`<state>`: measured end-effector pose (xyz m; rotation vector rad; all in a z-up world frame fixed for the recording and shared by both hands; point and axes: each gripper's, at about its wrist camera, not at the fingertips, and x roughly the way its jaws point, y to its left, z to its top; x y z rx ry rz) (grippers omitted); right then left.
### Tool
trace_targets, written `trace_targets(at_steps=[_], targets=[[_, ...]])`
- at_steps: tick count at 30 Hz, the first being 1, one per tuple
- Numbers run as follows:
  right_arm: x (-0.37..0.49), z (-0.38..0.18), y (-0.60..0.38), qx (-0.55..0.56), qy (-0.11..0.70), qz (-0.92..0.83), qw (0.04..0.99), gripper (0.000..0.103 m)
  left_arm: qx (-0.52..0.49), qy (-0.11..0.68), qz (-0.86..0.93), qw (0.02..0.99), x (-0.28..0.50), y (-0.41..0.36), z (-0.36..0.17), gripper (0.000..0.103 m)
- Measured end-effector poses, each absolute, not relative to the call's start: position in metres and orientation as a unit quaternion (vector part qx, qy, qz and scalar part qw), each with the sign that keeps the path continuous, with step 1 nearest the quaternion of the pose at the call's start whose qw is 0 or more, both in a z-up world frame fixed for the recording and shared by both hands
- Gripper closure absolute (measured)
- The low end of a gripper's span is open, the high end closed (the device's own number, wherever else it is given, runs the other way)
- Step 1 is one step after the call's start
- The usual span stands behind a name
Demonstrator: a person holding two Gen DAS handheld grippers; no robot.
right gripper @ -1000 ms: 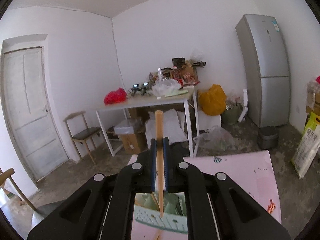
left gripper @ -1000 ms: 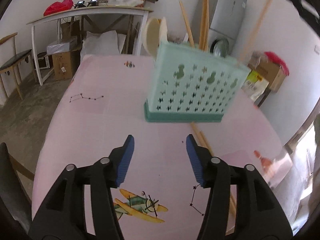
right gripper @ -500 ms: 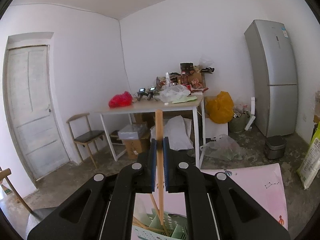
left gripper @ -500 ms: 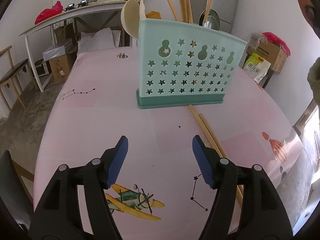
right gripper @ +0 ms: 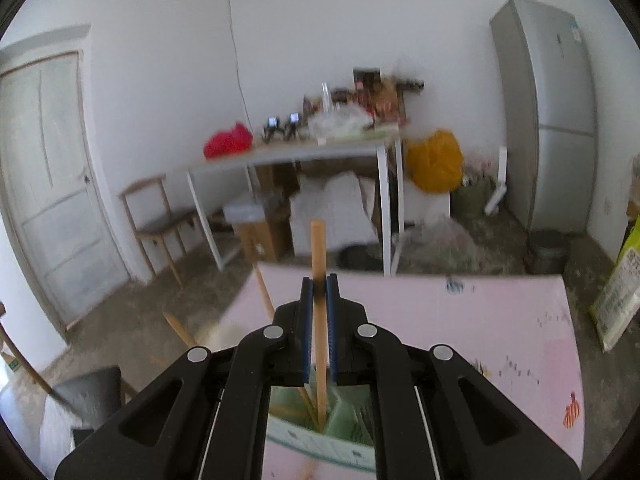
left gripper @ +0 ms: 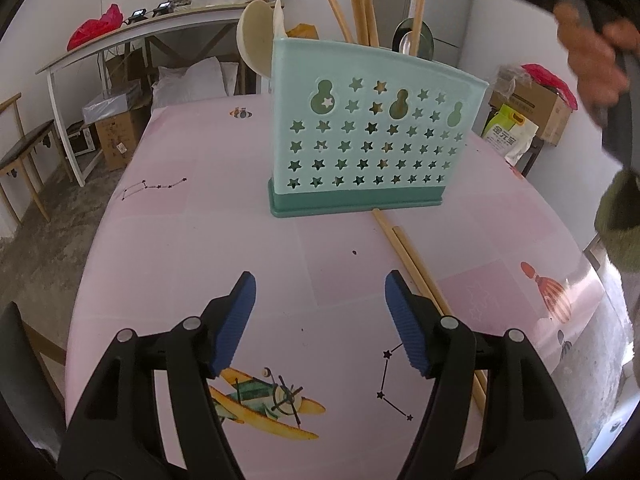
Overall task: Organize utensils
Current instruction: 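Lower the right gripper's chopstick into the holder and open the right gripper, then move both open grippers back over the remaining chopsticks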
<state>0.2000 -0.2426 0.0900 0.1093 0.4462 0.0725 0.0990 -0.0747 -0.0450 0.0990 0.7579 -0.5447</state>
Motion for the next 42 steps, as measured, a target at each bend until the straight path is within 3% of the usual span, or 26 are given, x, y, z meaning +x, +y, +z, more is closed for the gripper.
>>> trace_targets(at_steps=[2,7,10,19,32,42], targets=[[0.202,0.081,-0.248,0.056,0.241,0.028,0.969,0.094,0.05,0.366,-0.262,0.892,0.098,-0.076,-0.045,0.039],[0.192,0.078,-0.263,0.067,0.238,0.014,0.969,0.067,0.053,0.367,-0.261,0.891,0.096,-0.079,-0.045,0.039],[0.179,0.085,-0.272,0.074,0.219,0.009,0.973,0.06,0.053,0.368,-0.262,0.891,0.095,-0.081,-0.045,0.039],[0.119,0.087,-0.299,0.129,0.185,0.003,0.974,0.058,0.059,0.368,-0.273,0.887,0.089,-0.09,-0.046,0.039],[0.077,-0.052,-0.278,0.211,0.361,0.009,0.908,0.058,0.068,0.374,-0.309,0.872,0.085,-0.113,-0.049,0.039],[0.062,-0.075,-0.275,0.241,0.384,0.009,0.891,0.058,0.136,0.366,-0.302,0.87,0.07,-0.145,-0.065,0.039]])
